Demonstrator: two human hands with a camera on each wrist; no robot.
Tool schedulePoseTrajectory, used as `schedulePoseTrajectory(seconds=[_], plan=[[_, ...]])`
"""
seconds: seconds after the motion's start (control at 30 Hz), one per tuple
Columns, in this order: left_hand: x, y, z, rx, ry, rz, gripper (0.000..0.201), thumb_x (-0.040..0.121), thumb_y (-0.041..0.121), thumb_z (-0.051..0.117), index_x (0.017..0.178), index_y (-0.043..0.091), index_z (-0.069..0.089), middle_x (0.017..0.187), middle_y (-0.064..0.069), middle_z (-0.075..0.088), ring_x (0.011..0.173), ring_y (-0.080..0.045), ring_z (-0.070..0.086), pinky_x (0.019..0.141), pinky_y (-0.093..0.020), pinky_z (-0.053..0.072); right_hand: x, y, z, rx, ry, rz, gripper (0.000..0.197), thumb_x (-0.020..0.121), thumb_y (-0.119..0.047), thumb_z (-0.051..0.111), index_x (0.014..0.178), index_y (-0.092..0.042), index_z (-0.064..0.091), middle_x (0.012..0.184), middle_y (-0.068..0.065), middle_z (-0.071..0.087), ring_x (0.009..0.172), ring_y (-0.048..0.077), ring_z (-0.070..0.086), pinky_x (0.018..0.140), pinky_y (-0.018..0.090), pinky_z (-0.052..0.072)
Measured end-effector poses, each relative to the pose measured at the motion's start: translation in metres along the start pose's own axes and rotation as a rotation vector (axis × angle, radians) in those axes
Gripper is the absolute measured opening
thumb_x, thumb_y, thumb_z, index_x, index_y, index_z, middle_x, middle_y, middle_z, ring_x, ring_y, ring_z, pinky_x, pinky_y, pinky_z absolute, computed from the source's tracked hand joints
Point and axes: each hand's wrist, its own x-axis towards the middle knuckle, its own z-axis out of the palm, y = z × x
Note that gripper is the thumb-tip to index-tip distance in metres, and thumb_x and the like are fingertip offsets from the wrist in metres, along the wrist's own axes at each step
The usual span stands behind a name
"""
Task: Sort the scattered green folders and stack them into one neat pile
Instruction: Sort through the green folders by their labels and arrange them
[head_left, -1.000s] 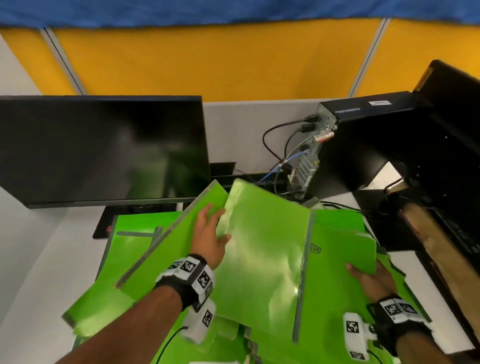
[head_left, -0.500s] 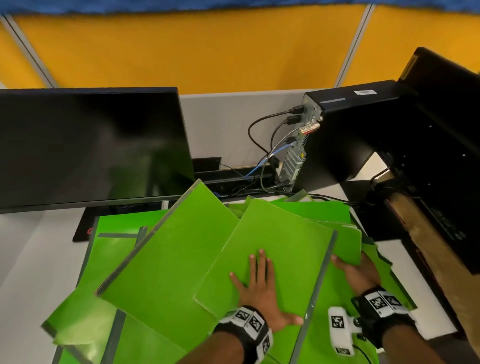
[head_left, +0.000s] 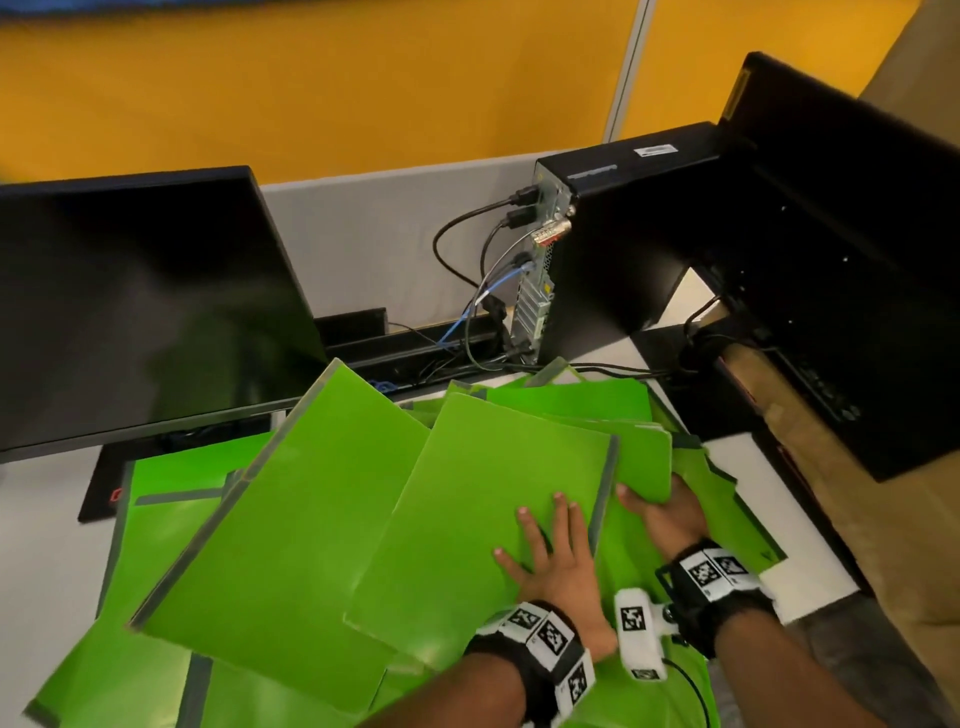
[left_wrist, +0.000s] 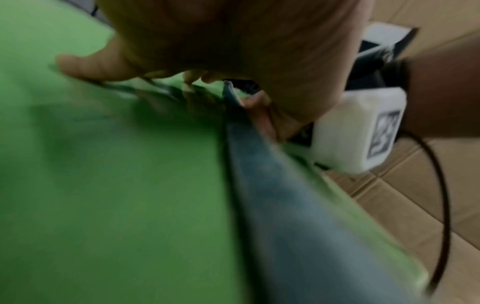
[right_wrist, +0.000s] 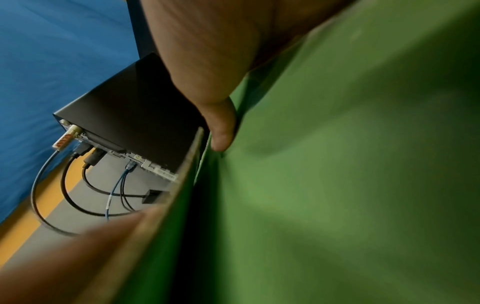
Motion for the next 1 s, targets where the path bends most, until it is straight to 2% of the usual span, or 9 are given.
schedulePoseTrajectory(seconds=[0.1,0.27,0.33,0.4,0.5,0.67,0.73,0.83,1.0], plan=[[0.000,0.015,-0.038,-0.142,-0.223,0.141,0.107,0.075,0.005,0.064,0.147,0.029,-0.011,0.152,0.011,-0.030,0.143,-0.031,-0.019,0.107,-0.071,0.004,0.003,0.007,-0.004,-0.013,-0.031,-0.025,0.043,0.074,-0.016,0.077,0.113,-0.006,0.062,0.108,0.011,0.068,0.097,0.021,0.063,0.081,0.026,0.041],[-0.008,0.037,-0.130,-0.645,0.033,0.391,0.091,0.080,0.002,0.055,0.149,0.034,0.004,0.158,0.011,0.004,0.144,-0.018,0.017,0.117,-0.034,0.016,-0.004,0.007,-0.012,-0.007,-0.068,0.017,0.043,0.080,-0.009,0.070,0.121,-0.003,0.057,0.108,0.002,0.059,0.101,0.016,0.054,0.085,0.025,0.036],[-0.011,0.039,-0.164,-0.824,0.081,0.447,0.084,0.083,-0.001,0.052,0.148,0.033,0.011,0.156,0.005,0.020,0.116,-0.023,0.056,0.098,-0.040,0.047,-0.005,0.010,-0.012,-0.002,-0.059,0.059,0.051,0.077,-0.017,0.075,0.123,-0.006,0.056,0.112,0.002,0.061,0.103,0.018,0.056,0.089,0.028,0.039],[-0.010,0.032,-0.185,-1.051,0.137,0.491,0.078,0.077,-0.005,0.049,0.145,0.024,0.025,0.138,0.003,0.047,0.080,-0.011,0.061,0.071,-0.028,0.054,-0.006,0.010,-0.013,0.010,-0.068,0.076,0.046,0.080,-0.020,0.072,0.122,-0.008,0.058,0.119,0.010,0.064,0.106,0.021,0.057,0.093,0.031,0.041],[0.003,0.004,-0.188,-1.234,0.127,0.456,0.069,0.063,-0.005,0.049,0.129,0.015,0.047,0.107,0.003,0.064,0.085,-0.005,0.063,0.072,-0.019,0.051,-0.005,0.007,-0.021,0.050,-0.070,0.162,0.030,0.096,-0.013,0.047,0.124,-0.002,0.054,0.121,0.019,0.059,0.099,0.022,0.053,0.087,0.035,0.041],[0.030,-0.056,-0.144,-1.171,0.036,0.196,0.062,0.080,-0.015,0.055,0.134,0.013,0.045,0.125,-0.006,0.062,0.114,-0.026,0.060,0.100,-0.047,0.046,-0.001,0.035,-0.023,-0.063,-0.039,-0.018,0.082,0.075,-0.075,0.047,0.126,-0.011,0.051,0.132,0.019,0.052,0.123,0.036,0.047,0.106,0.049,0.033],[0.040,-0.082,-0.124,-1.194,0.000,0.098,0.064,0.078,-0.017,0.057,0.133,0.015,0.047,0.126,-0.009,0.062,0.118,-0.032,0.057,0.102,-0.054,0.041,-0.011,0.023,-0.024,-0.161,-0.121,-0.014,0.072,0.075,-0.064,0.061,0.124,-0.012,0.054,0.129,0.013,0.055,0.122,0.028,0.046,0.107,0.043,0.030],[0.044,-0.105,-0.101,-1.157,-0.078,-0.003,0.089,0.076,-0.016,0.059,0.147,0.024,0.024,0.147,-0.001,0.040,0.134,-0.018,0.039,0.114,-0.047,0.027,-0.020,0.007,-0.029,-0.133,-0.130,-0.053,0.041,0.087,-0.027,0.064,0.124,-0.012,0.057,0.128,0.009,0.056,0.125,0.024,0.046,0.103,0.034,0.029],[0.044,-0.110,-0.087,-0.860,-0.150,0.097,0.092,0.084,0.005,0.064,0.150,0.026,0.004,0.152,0.015,0.009,0.138,-0.002,0.007,0.116,-0.031,0.009,-0.018,0.009,-0.032,-0.012,-0.088,0.182,0.090,0.078,-0.078,0.026,0.139,-0.014,0.044,0.145,0.010,0.042,0.134,0.031,0.039,0.113,0.040,0.026]])
